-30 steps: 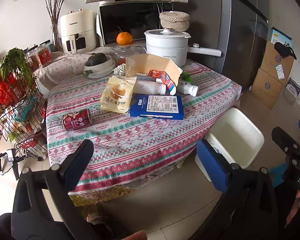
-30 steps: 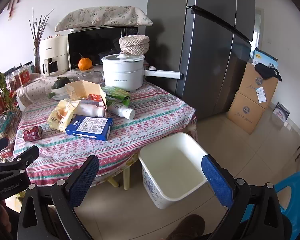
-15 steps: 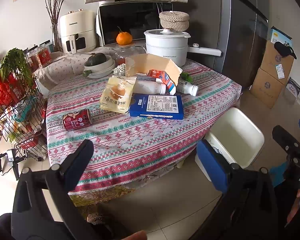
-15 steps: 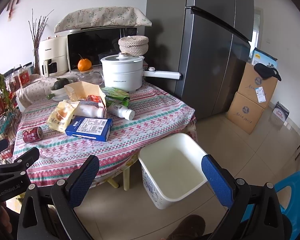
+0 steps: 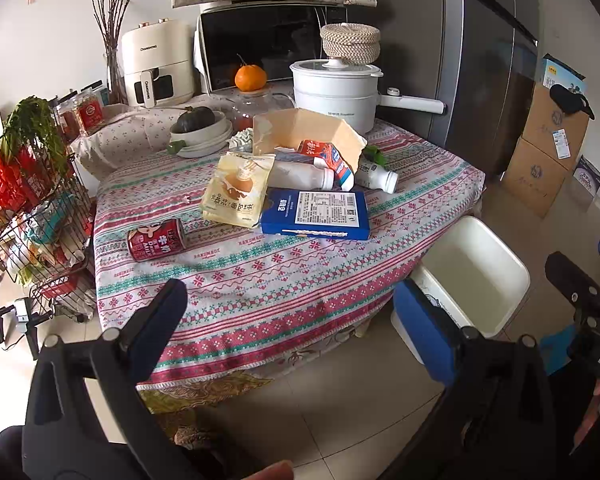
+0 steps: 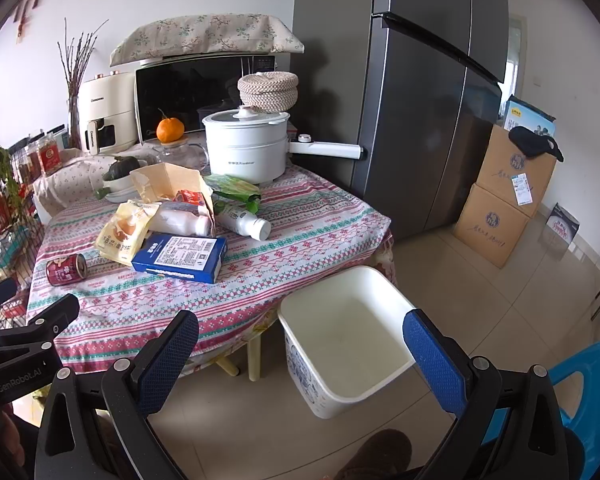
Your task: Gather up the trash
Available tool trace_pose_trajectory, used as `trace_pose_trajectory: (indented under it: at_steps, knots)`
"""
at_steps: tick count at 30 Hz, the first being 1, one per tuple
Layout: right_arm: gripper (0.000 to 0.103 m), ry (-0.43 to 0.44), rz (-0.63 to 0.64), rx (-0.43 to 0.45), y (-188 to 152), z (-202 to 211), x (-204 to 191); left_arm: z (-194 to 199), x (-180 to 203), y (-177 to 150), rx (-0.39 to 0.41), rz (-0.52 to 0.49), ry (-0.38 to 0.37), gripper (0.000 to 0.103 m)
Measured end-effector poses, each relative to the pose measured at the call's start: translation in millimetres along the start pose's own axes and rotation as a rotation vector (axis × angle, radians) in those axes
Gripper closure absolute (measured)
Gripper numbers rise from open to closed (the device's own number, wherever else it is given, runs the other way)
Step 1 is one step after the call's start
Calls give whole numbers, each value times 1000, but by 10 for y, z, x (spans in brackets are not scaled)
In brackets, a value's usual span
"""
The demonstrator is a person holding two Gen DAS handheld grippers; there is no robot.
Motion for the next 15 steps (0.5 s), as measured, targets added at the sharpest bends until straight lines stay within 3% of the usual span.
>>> trace_pose_trajectory:
  at_steps: [15]
  knots:
    - [0, 1, 0, -1, -2, -2, -7, 11, -39, -6, 1, -1, -1, 1]
Point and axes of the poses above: each gripper's, at about its wrist camera, not at the fingertips, and z roughly against the way its jaws point, x to its right, y to its top, the point moved 9 cm from there along -z, roughly the way its jaws point, and after that the axes turned 13 degrees about z, right-handed, at the moved point
